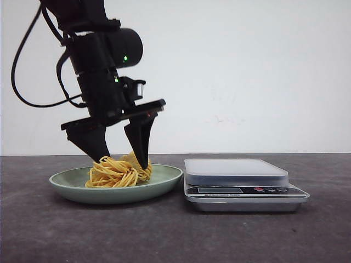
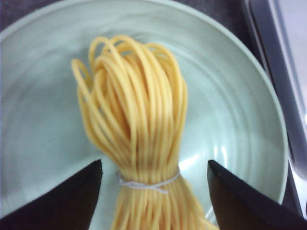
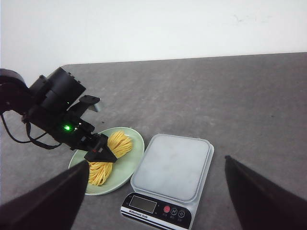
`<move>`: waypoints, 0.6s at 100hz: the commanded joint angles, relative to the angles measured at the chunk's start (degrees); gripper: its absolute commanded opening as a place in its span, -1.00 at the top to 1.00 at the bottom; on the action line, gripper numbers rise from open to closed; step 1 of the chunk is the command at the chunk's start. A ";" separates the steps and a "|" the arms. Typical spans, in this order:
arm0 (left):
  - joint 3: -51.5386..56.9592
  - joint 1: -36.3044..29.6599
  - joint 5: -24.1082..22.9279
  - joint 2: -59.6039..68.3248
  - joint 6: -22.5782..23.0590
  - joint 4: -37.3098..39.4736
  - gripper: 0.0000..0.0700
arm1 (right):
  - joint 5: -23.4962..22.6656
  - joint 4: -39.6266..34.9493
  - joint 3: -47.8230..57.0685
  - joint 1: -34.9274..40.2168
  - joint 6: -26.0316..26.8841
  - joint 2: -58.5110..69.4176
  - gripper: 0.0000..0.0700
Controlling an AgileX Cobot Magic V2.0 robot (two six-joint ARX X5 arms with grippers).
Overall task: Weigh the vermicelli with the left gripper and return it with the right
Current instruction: 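Lower the left gripper over the vermicelli bundle on the green plate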
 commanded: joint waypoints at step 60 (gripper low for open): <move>1.05 -0.46 -0.52 1.73 -0.07 -0.11 0.22 | -0.28 0.22 0.96 0.07 -0.61 0.31 -0.64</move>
